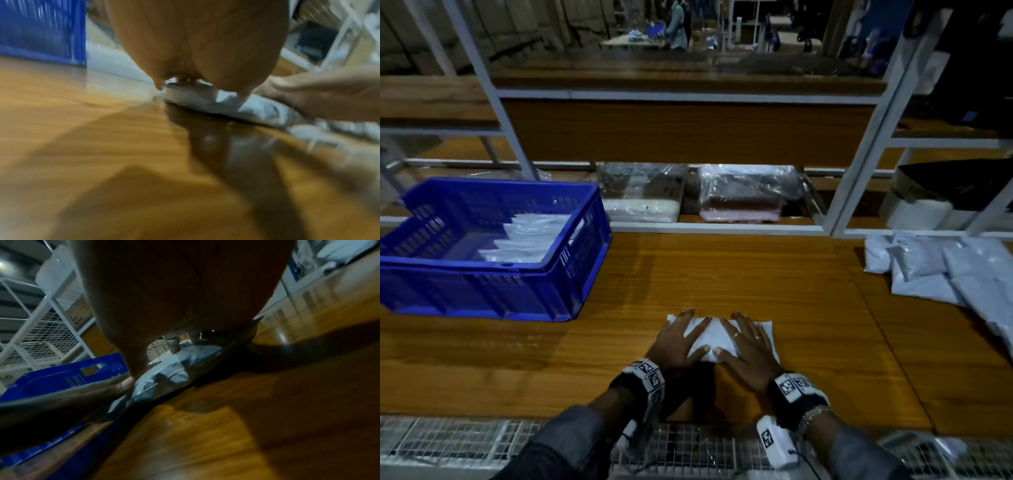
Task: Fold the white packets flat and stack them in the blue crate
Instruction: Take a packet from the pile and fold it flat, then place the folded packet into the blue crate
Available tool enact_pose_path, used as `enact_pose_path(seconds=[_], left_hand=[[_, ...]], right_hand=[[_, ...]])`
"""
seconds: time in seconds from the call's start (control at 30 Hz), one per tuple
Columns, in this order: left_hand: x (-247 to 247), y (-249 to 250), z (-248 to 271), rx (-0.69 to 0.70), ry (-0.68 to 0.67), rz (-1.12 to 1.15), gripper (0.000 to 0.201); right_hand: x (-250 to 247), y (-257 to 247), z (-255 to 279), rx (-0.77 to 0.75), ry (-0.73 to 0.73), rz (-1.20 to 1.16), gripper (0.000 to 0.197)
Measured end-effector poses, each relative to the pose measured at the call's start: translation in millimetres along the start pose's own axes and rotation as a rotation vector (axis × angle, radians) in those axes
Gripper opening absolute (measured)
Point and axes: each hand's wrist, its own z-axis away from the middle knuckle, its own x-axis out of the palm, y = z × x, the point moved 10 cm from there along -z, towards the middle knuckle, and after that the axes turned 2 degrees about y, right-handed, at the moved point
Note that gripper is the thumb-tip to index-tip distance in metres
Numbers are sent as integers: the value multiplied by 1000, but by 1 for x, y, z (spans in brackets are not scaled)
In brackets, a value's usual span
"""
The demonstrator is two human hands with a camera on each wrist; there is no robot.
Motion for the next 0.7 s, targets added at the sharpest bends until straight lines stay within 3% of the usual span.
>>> enact_pose_path(seconds=[0.13, 0.23, 0.43, 0.6, 0.7], left_hand=[[-3, 6, 13, 49, 6, -53, 84], [0, 1, 12, 48, 21, -51, 84], [-34, 5, 17, 2, 18, 7, 74], [-80, -19, 41, -217, 155, 2, 47], [-108, -36, 66, -273, 239, 40, 34]], right_hand=[[-7, 25, 8, -8, -43, 108, 93], [-11, 26, 6, -65, -58, 148, 92], [-34, 4, -11, -189, -94, 188, 77], [-51, -23, -29, -250, -96, 104, 58], [-65, -56, -44, -346, -137, 51, 40]])
